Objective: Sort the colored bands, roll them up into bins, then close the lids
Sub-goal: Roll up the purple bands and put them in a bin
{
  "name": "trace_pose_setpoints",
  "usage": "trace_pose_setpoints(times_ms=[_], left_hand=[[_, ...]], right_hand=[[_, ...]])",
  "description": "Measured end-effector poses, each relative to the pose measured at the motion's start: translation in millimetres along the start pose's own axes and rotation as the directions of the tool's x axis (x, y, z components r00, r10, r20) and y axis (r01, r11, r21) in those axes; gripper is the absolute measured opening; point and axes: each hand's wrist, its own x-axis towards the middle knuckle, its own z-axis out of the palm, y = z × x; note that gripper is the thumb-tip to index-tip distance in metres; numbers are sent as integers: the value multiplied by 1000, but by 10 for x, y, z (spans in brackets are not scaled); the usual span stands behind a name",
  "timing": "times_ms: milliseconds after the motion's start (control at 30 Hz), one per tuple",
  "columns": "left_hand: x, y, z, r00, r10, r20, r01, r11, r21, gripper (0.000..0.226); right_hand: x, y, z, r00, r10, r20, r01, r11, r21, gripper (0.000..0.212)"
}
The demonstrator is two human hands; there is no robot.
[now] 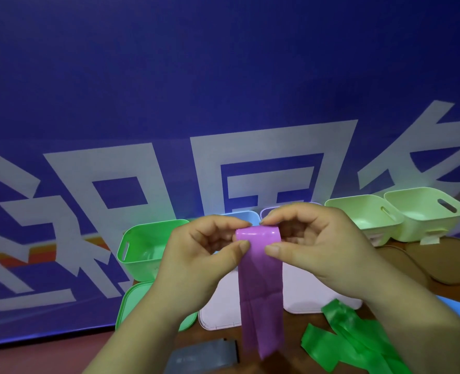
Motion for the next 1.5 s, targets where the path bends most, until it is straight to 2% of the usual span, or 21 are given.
trace_pose_setpoints(times_ms=[267, 600, 767, 967, 1300, 1500], left_hand=[[-43, 0, 31, 997, -57, 45, 60, 996, -60, 19], [-149, -56, -81, 991, 6, 135, -33, 980, 199, 24], [-179, -53, -112, 988, 7, 157, -45, 970, 238, 29], [-189, -53, -78, 996, 48, 74, -58, 989, 133, 31], [-162, -30, -96, 995, 97, 27, -100, 975, 198, 26], [-141, -14, -95, 998, 62, -24, -58, 987, 152, 26]], right_hand=[[-31, -37, 12, 1000, -4, -7, 3, 995, -103, 28], [-58, -1, 74, 998, 70, 12, -69, 997, -42, 20], [-59, 11, 91, 995, 99, -2, -99, 994, -52, 18], [-63, 6, 120, 993, 118, 9, -118, 993, -17, 16], [-45, 56, 170, 976, 215, -22, -212, 974, 76, 3], [-36, 78, 188, 983, 182, -9, -180, 977, 117, 7]])
